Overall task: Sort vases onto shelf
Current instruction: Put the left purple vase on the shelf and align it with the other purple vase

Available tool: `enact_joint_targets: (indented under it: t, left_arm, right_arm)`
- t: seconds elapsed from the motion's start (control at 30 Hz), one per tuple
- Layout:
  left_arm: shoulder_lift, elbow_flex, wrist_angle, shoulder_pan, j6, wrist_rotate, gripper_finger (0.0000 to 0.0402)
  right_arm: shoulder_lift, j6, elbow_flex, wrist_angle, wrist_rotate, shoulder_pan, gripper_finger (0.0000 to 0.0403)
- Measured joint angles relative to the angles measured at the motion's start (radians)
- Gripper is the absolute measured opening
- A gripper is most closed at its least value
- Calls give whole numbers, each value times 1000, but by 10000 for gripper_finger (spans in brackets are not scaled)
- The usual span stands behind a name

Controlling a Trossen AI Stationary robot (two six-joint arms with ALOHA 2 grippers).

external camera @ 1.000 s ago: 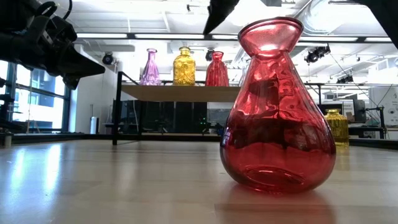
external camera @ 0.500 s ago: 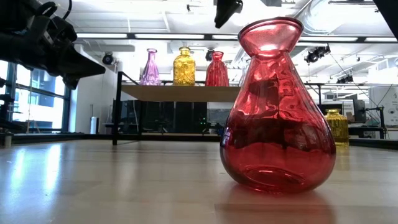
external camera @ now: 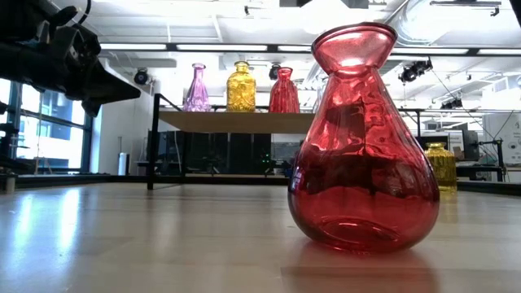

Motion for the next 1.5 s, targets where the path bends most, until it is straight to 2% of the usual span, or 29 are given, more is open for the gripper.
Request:
enact_joint_targets:
  t: [0.2, 0.3, 0.4, 0.57, 0.67, 0.77, 0.93, 1.1, 1.3, 1.5]
  left_arm:
    - [0, 0, 0, 0, 0, 0, 3]
    - [0, 0, 0, 0, 0, 0, 3]
    - [0, 0, 0, 0, 0, 0, 3]
    - [0, 0, 0, 0, 0, 0, 3]
    - [0, 0, 0, 0, 0, 0, 3]
    - [0, 0, 0, 0, 0, 0, 3]
    - [0, 0, 0, 0, 0, 0, 3]
    - [0, 0, 0, 0, 0, 0, 3]
    - [0, 0, 0, 0, 0, 0, 3]
    - [0, 0, 0, 0, 0, 0, 3]
  right_arm:
    - [-69, -11, 0, -34, 5, -1, 99]
    - [-147, -18, -105, 3, 4, 5, 99]
    - [-303, -5, -378, 182, -22, 6, 99]
    - [-649, 91, -935, 648, -39, 7, 99]
    - [-821, 137, -1215, 918, -39, 33, 99]
    - [-962, 121, -1446, 1124, -39, 62, 99]
    - [-1165, 129, -1745, 1335, -29, 88, 99]
    - [-1335, 110, -1919, 1444, -11, 107, 99]
    - [-1498, 42, -2018, 1414, -14, 107, 99]
    - [-1654, 46, -2108, 1401, -20, 107, 99]
